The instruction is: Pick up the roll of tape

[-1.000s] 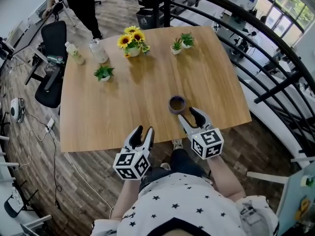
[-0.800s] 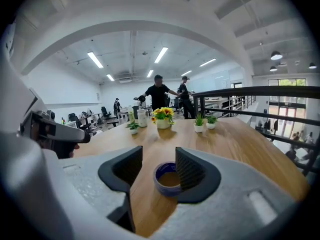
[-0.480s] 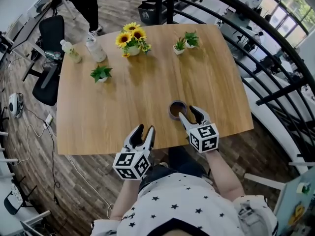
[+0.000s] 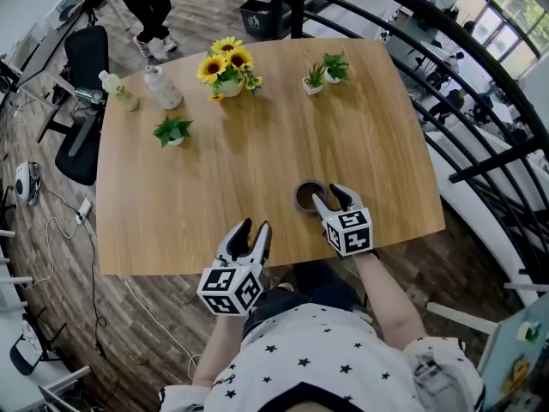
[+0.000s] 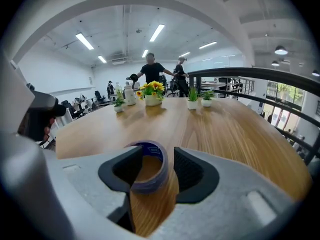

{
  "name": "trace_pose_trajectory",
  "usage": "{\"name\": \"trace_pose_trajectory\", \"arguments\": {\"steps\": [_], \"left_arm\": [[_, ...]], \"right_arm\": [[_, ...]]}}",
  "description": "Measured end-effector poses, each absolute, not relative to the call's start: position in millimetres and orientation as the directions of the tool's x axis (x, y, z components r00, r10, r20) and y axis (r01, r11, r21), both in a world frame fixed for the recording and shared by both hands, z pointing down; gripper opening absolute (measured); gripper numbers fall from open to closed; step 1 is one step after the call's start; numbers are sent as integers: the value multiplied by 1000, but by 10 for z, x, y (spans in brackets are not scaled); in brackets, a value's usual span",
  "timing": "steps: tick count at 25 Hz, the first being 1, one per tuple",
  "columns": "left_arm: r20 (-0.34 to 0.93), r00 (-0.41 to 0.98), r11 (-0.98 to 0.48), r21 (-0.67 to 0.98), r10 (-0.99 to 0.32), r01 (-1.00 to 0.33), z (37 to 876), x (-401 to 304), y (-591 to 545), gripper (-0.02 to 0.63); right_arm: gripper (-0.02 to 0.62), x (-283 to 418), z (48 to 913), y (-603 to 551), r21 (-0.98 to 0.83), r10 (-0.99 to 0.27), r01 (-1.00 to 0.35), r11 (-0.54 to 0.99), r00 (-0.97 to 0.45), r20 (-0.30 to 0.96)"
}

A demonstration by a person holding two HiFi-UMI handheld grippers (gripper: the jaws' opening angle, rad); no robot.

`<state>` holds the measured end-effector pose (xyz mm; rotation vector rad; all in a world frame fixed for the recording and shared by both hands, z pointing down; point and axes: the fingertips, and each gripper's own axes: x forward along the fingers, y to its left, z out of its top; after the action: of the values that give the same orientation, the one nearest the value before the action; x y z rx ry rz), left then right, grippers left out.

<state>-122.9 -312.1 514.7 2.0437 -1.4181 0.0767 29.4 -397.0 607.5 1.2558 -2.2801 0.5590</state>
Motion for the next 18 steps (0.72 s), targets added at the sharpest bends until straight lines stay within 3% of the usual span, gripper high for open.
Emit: {"name": "trace_pose_trajectory", "arguments": {"steps": [18], "left_arm": [[420,409,-194,466,-810,-863,5259,-1203,-3235,157]], "right_arm": [[131,213,6444,-4257,-90,-593,-849,521,-436,676]]}}
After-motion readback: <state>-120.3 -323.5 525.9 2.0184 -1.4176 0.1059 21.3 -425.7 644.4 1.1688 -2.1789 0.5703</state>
